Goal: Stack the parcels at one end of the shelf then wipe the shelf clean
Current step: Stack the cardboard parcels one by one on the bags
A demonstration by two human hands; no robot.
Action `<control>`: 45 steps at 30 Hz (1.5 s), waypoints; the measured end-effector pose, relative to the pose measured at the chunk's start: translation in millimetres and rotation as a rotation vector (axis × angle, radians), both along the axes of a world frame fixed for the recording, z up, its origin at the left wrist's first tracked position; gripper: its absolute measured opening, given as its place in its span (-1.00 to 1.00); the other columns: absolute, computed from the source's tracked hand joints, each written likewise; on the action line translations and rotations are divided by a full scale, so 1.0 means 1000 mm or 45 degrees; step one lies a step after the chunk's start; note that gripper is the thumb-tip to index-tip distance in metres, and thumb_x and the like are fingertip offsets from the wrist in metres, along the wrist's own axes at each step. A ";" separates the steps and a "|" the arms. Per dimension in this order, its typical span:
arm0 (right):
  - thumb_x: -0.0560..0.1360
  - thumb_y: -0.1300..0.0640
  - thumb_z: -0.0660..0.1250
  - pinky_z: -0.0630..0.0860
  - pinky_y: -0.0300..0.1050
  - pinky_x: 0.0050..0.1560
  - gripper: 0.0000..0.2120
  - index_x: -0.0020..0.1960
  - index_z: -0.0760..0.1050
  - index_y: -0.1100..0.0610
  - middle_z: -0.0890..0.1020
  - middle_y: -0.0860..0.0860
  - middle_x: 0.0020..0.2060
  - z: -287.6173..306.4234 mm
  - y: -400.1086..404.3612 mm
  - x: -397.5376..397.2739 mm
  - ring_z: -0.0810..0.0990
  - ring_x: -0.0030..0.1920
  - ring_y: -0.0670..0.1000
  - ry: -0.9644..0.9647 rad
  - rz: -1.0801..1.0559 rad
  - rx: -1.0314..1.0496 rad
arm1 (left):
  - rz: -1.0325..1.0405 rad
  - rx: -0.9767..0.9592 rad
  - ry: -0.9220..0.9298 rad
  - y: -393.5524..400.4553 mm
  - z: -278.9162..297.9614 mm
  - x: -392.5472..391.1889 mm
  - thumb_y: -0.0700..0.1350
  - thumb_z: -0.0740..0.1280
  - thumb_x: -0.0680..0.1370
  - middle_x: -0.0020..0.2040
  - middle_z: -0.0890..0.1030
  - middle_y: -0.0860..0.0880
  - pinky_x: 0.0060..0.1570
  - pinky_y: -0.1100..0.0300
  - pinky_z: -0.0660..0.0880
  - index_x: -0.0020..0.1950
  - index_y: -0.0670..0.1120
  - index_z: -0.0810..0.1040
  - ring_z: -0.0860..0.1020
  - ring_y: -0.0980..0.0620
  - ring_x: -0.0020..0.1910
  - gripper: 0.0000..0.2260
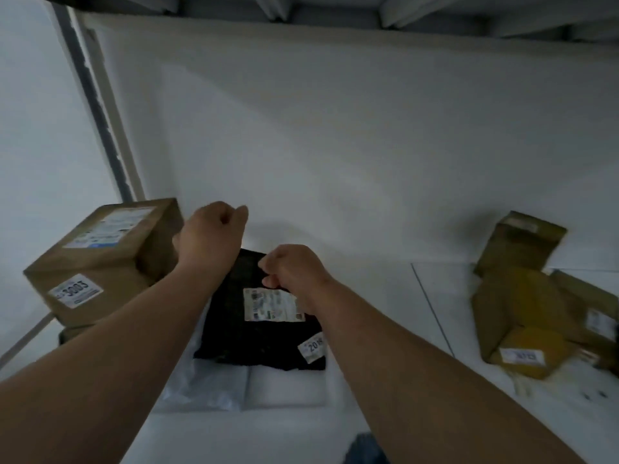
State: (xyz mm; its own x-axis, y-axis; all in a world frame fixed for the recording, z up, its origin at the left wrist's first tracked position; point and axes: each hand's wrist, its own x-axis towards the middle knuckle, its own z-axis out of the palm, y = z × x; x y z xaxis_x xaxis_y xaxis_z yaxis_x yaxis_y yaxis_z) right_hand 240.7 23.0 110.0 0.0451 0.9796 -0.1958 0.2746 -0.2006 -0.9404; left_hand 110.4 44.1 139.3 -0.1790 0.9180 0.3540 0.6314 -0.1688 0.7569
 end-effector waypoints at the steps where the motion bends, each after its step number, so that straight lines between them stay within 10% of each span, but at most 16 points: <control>1: 0.54 0.30 0.32 0.54 -0.17 -0.09 -0.86 0.07 0.58 0.28 0.65 0.16 -0.03 0.000 -0.007 0.023 0.63 -0.11 0.07 0.002 -0.048 0.040 | -0.091 -0.045 -0.052 -0.001 -0.004 0.022 0.11 0.19 0.58 -0.21 0.62 -0.02 0.05 -0.01 0.51 -0.18 -0.09 0.56 0.58 -0.10 -0.15 -0.67; 5: 0.55 0.33 0.25 0.45 -0.32 -0.11 -0.68 0.27 0.54 0.14 0.62 0.08 0.16 -0.003 -0.031 0.094 0.56 0.06 -0.02 -0.052 -0.162 0.126 | -0.298 -0.246 -0.168 -0.011 -0.021 0.091 -0.06 0.17 0.62 -0.27 0.60 -0.05 -0.33 0.21 0.38 -0.03 -0.13 0.53 0.55 0.00 -0.27 -0.80; 15: 0.51 0.25 0.18 0.54 -0.18 -0.13 -0.69 0.16 0.58 0.06 0.65 0.03 0.09 -0.024 -0.120 0.278 0.60 -0.03 0.02 -0.316 -0.763 0.120 | -0.624 -0.728 -0.419 -0.084 -0.080 0.261 -0.23 0.24 0.59 -0.14 0.57 -0.06 -0.31 0.28 0.37 0.13 -0.11 0.55 0.51 0.05 -0.23 -0.83; 19: 0.46 0.19 0.21 0.43 0.08 0.28 -0.62 0.24 0.51 -0.02 0.54 0.04 0.23 -0.039 -0.145 0.334 0.45 0.28 0.13 -0.619 -0.969 0.004 | -0.613 -0.820 -0.457 -0.102 -0.089 0.304 -0.22 0.25 0.60 -0.28 0.57 -0.09 -0.31 0.27 0.41 0.06 -0.20 0.60 0.50 0.02 -0.32 -0.85; 24: 0.42 -0.01 0.32 0.40 0.18 0.28 -0.38 0.43 0.22 -0.02 0.31 0.08 0.38 -0.065 -0.154 0.366 0.36 0.33 0.25 -0.418 -0.981 -0.211 | -0.621 -0.950 -0.497 -0.112 -0.098 0.339 -0.27 0.25 0.57 0.07 0.60 -0.10 -0.02 0.17 0.51 0.29 -0.10 0.50 0.57 0.00 -0.03 -0.70; 28: 0.60 0.00 0.10 0.47 0.05 0.07 -0.61 0.40 0.26 0.07 0.47 0.07 0.10 -0.074 -0.151 0.375 0.50 0.03 0.11 0.017 -0.951 -0.246 | -0.686 -1.083 -0.585 -0.116 -0.103 0.357 -0.10 0.31 0.59 0.21 0.53 -0.03 0.26 0.04 0.46 0.42 -0.05 0.40 0.51 0.00 0.19 -0.60; 36: 0.63 0.12 0.06 0.46 0.19 0.27 -0.80 0.02 0.46 0.11 0.57 0.10 -0.09 -0.060 -0.144 0.375 0.57 -0.06 0.11 0.098 -0.826 -0.257 | -0.618 -1.141 -0.723 -0.110 -0.101 0.368 0.08 0.25 0.60 0.18 0.58 0.03 0.21 0.05 0.40 0.28 -0.03 0.51 0.52 0.03 0.16 -0.68; 45: 0.58 -0.20 0.18 0.47 0.09 0.25 -0.74 -0.11 0.44 -0.04 0.61 0.03 -0.07 -0.043 -0.136 0.344 0.57 -0.01 0.06 0.478 -0.833 -0.136 | -0.544 -0.852 -0.881 -0.107 -0.069 0.329 -0.03 0.21 0.62 0.12 0.61 0.00 0.29 -0.08 0.42 0.19 -0.02 0.57 0.55 -0.04 0.14 -0.78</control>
State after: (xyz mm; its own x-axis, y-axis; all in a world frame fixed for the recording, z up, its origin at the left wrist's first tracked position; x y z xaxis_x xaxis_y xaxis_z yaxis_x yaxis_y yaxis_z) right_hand 584.9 -113.1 66.8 0.5219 0.7508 -0.4047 -0.2659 -0.3076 -0.9136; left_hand 439.5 -62.6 70.7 0.2361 0.9229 -0.3041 0.0126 0.3100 0.9507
